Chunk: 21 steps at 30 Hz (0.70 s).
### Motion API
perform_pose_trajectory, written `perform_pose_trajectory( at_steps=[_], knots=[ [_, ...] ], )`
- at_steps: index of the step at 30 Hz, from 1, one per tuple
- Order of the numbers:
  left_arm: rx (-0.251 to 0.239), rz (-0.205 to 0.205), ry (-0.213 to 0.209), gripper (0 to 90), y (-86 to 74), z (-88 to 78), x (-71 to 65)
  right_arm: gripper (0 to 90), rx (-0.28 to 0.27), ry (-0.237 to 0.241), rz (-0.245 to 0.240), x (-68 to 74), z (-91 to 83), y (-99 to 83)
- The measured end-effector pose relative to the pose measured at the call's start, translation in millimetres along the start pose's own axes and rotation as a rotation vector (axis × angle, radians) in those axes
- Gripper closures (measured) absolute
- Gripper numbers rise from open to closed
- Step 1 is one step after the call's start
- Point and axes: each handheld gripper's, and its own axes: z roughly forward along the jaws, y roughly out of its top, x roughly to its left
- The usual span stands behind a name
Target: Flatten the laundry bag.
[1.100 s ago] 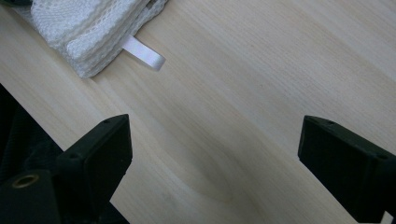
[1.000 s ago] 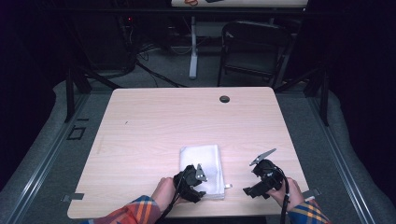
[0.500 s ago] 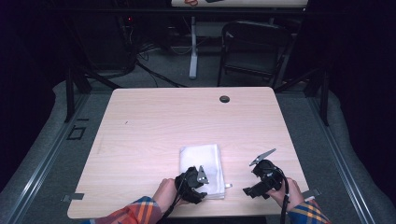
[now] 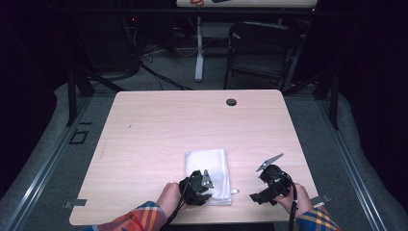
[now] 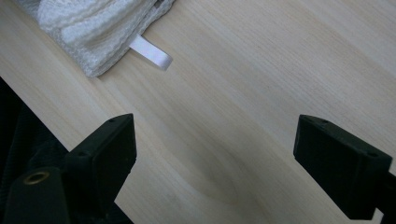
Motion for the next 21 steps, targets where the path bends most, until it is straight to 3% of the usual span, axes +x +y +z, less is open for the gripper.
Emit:
perform_pose_trajectory(
  at_steps=[7,11,18,20,21],
  knots=[
    [-0.024,-0.044,-0.028,77.2,-2.5,-1.5,7.9,13.6,-0.008,0.012,0.004,1.2,0.0,0.2],
    [-0.031,-0.047,-0.032,80.1,-2.9,-2.9,9.2,14.3,-0.016,0.018,-0.002,2.9,0.3,0.6],
    [-0.067,-0.078,-0.052,81.5,-3.8,-7.5,13.3,14.6,-0.031,0.020,-0.004,4.7,1.0,1.0],
    [-0.072,-0.074,-0.049,81.4,-3.6,-9.3,13.8,15.2,-0.022,0.009,-0.023,5.7,-0.2,3.0],
    [-0.075,-0.074,-0.048,81.4,-3.4,-10.1,13.9,15.6,-0.033,0.029,-0.029,6.9,0.1,4.2]
  ],
)
